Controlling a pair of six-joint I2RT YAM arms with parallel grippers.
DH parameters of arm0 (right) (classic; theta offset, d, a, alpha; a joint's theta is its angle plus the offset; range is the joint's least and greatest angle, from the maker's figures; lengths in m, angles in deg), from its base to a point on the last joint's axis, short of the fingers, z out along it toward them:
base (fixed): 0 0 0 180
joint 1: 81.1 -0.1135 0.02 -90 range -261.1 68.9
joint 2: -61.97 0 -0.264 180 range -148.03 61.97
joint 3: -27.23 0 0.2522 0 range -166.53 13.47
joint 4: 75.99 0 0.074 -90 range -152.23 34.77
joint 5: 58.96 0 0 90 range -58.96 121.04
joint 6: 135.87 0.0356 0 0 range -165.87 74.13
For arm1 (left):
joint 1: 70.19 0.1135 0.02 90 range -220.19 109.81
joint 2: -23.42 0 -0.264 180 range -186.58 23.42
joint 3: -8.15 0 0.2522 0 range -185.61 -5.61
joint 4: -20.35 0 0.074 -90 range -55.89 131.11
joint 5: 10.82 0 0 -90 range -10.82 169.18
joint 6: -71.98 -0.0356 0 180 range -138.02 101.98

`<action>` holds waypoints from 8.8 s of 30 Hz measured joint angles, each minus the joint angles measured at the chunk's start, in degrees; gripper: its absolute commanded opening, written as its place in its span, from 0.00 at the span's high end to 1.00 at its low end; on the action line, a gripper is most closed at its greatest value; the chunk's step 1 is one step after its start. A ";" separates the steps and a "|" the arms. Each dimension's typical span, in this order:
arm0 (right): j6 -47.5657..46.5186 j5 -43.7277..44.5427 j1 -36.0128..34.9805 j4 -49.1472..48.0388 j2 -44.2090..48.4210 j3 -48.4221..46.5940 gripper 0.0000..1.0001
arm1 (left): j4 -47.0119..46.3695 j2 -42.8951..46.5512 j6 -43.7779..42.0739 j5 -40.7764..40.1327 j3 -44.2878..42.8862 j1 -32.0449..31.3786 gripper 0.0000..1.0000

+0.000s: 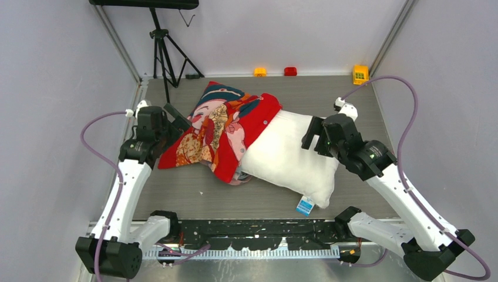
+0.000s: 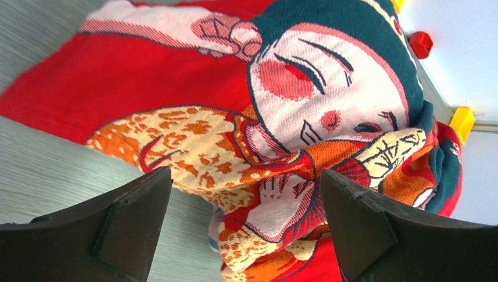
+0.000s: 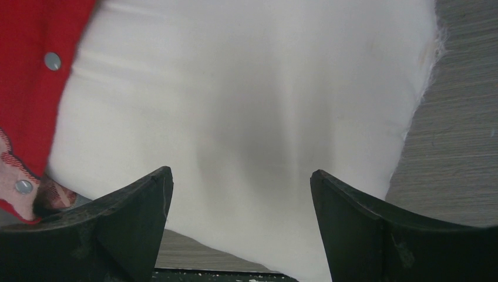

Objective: Remove the pillowcase from the pillow

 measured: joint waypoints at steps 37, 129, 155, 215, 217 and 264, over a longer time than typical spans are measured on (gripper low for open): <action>1.03 -6.12 0.00 -14.82 -4.92 15.45 0.97 | -35.74 -19.10 30.34 22.77 27.04 18.40 0.94; 4.83 -16.50 36.30 -20.87 -1.01 11.56 1.00 | 1.95 -34.29 -26.47 -3.93 -27.96 -42.45 0.76; 5.16 -16.24 35.65 -15.50 6.91 10.56 0.12 | -5.62 1.53 -10.67 3.06 5.07 1.25 1.00; -6.88 -8.22 9.55 -17.14 -6.38 3.28 1.00 | -8.79 3.43 -3.06 14.43 11.78 -0.17 1.00; -5.73 -8.92 10.16 -17.16 -5.68 3.37 1.00 | -7.43 4.50 -3.08 12.31 10.80 -0.17 1.00; 5.77 -10.97 20.52 -24.70 -10.14 3.76 1.00 | 10.05 -14.71 -13.51 -14.40 -8.90 -57.72 0.00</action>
